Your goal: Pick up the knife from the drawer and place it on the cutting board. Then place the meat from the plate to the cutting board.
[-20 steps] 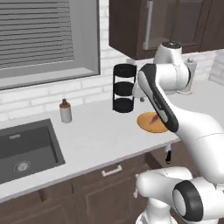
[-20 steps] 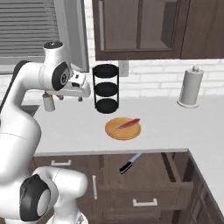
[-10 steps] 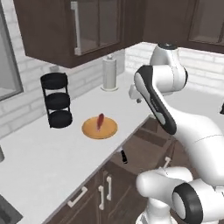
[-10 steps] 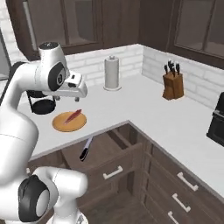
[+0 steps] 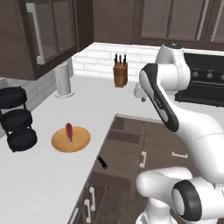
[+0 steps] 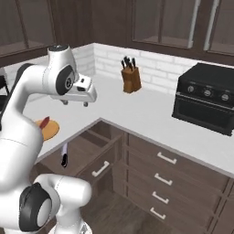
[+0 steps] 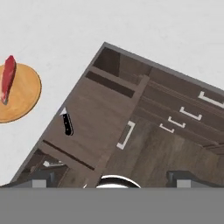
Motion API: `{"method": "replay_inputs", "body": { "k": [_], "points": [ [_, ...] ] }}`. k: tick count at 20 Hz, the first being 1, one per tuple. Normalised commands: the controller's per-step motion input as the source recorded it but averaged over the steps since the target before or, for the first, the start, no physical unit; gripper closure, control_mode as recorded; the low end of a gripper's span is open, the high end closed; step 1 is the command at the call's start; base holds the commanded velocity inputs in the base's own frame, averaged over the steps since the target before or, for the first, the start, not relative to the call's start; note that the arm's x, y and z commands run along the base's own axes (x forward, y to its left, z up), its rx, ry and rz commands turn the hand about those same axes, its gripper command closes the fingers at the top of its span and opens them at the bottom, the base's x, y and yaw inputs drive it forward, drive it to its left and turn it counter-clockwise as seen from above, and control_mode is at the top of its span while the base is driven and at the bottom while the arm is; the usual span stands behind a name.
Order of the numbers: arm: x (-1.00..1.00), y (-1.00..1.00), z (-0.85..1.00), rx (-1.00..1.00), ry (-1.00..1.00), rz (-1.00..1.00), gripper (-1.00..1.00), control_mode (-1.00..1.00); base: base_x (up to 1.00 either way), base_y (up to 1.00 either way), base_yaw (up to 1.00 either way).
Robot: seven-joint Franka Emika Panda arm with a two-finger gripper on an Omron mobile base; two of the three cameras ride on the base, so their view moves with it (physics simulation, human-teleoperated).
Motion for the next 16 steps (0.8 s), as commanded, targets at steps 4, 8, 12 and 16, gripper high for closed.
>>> {"method": "replay_inputs", "body": {
  "k": [4, 8, 12, 16],
  "points": [
    [0.00, 0.00, 0.00, 0.00, 0.00, 0.00, -1.00, 1.00, -0.53, 0.25, -0.25],
    [0.00, 0.00, 0.00, 0.00, 0.00, 0.00, -1.00, 1.00, -0.38, 0.29, -0.04],
    [0.00, 0.00, 0.00, 0.00, 0.00, 0.00, -1.00, 1.00, -0.22, 0.19, 0.00],
    [0.00, 0.00, 0.00, 0.00, 0.00, 0.00, -1.00, 1.00, 0.00, 0.00, 0.00]
  ]
}}
